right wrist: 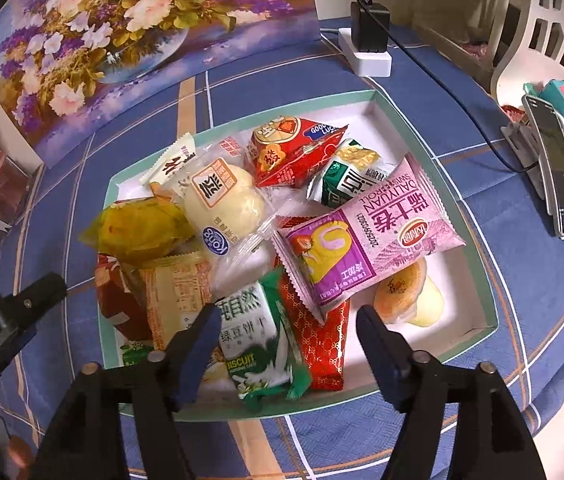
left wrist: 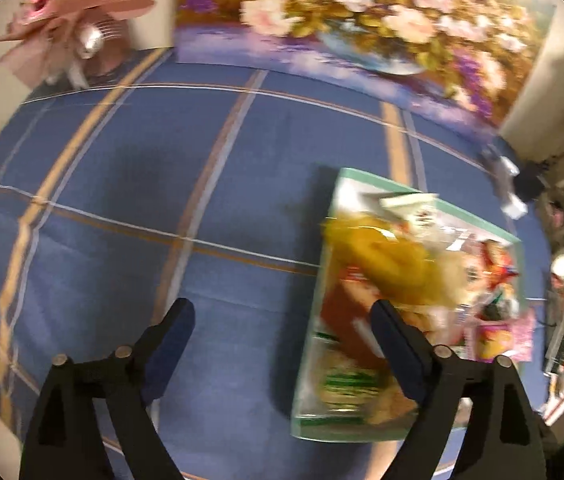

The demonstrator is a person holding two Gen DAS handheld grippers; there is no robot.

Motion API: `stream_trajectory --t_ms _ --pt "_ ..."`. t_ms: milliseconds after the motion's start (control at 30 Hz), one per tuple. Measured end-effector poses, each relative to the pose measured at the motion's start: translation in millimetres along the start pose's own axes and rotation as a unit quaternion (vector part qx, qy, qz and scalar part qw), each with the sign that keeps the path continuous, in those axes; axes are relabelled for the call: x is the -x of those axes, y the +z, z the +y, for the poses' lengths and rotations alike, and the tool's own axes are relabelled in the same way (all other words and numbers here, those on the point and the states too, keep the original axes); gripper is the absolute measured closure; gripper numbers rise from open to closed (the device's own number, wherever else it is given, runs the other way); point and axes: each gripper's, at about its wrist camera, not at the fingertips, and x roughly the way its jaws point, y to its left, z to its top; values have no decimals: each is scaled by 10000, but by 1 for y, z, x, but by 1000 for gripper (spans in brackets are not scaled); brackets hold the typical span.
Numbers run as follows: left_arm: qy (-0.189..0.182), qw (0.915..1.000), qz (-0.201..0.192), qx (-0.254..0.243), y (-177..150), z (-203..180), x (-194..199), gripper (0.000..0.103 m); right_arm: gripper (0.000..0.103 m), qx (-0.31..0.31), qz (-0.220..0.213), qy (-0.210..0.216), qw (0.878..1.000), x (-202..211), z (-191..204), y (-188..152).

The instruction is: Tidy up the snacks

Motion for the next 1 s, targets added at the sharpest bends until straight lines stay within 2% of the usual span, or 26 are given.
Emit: stream_trajectory --t_ms 267,333,733,1000 --pt "535 9985 -84 -3 2 19 -6 5 5 105 -163 21 9998 5 6 0" --pt "575 9983 -78 -13 2 21 -6 5 0 107 -205 28 9997 6 7 0" --pt "767 9970 47 -129 -1 25 -8 5 0 102 -403 100 9991 19 9 -4" --pt "902 9956 -150 -212 -14 28 14 5 0 104 -344 83 9993 29 8 -16"
